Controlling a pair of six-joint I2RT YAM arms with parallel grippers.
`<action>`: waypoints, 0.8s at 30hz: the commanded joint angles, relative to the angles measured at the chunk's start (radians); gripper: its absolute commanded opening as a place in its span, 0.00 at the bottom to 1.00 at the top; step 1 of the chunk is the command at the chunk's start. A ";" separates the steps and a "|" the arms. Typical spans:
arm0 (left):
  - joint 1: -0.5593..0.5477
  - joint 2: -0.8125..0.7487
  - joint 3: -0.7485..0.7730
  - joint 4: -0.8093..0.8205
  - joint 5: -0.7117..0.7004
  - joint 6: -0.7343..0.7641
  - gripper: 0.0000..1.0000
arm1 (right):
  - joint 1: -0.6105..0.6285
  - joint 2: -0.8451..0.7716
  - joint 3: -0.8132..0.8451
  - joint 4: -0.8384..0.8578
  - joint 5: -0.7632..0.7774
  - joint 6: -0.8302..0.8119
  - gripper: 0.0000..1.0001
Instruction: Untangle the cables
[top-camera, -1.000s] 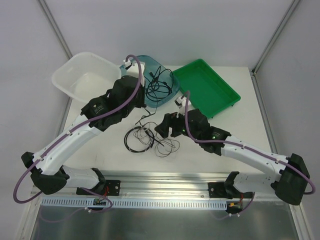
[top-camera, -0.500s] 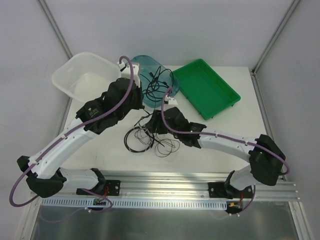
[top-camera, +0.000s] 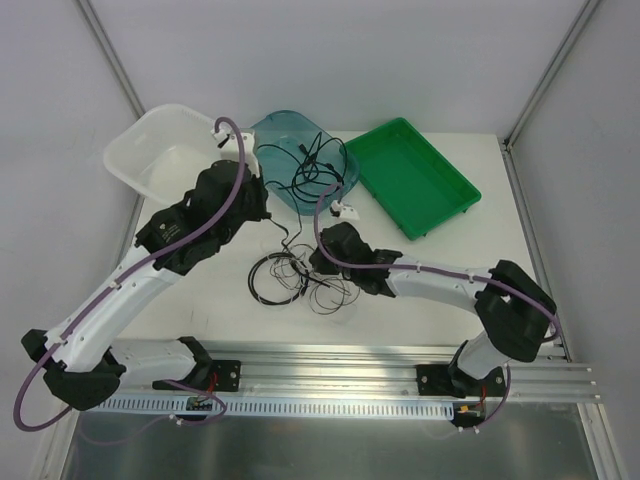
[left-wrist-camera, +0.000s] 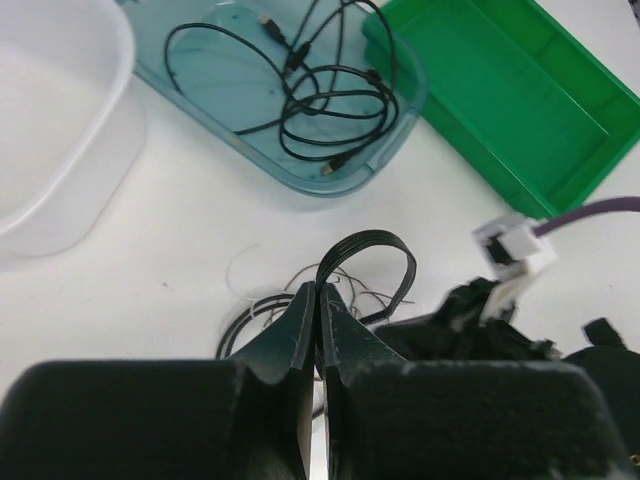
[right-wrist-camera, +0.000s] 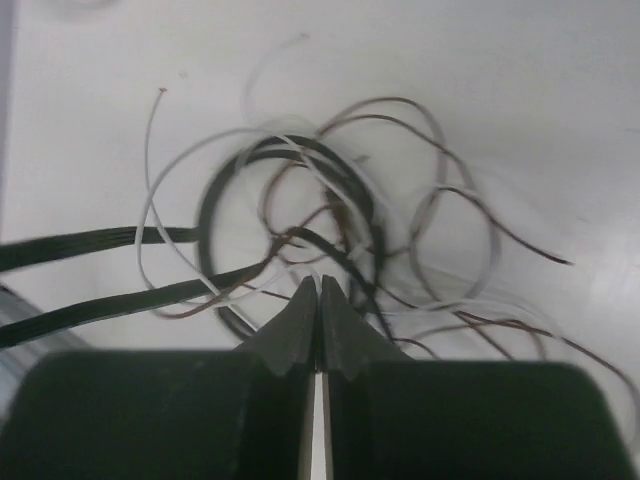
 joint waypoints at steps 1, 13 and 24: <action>0.063 -0.076 -0.023 0.025 -0.023 0.027 0.00 | -0.076 -0.104 -0.074 -0.115 0.119 -0.004 0.01; 0.266 -0.194 -0.020 -0.012 -0.081 0.114 0.00 | -0.260 -0.337 -0.254 -0.432 0.172 -0.073 0.01; 0.300 -0.192 0.162 -0.061 -0.145 0.223 0.00 | -0.291 -0.359 -0.237 -0.556 0.175 -0.117 0.02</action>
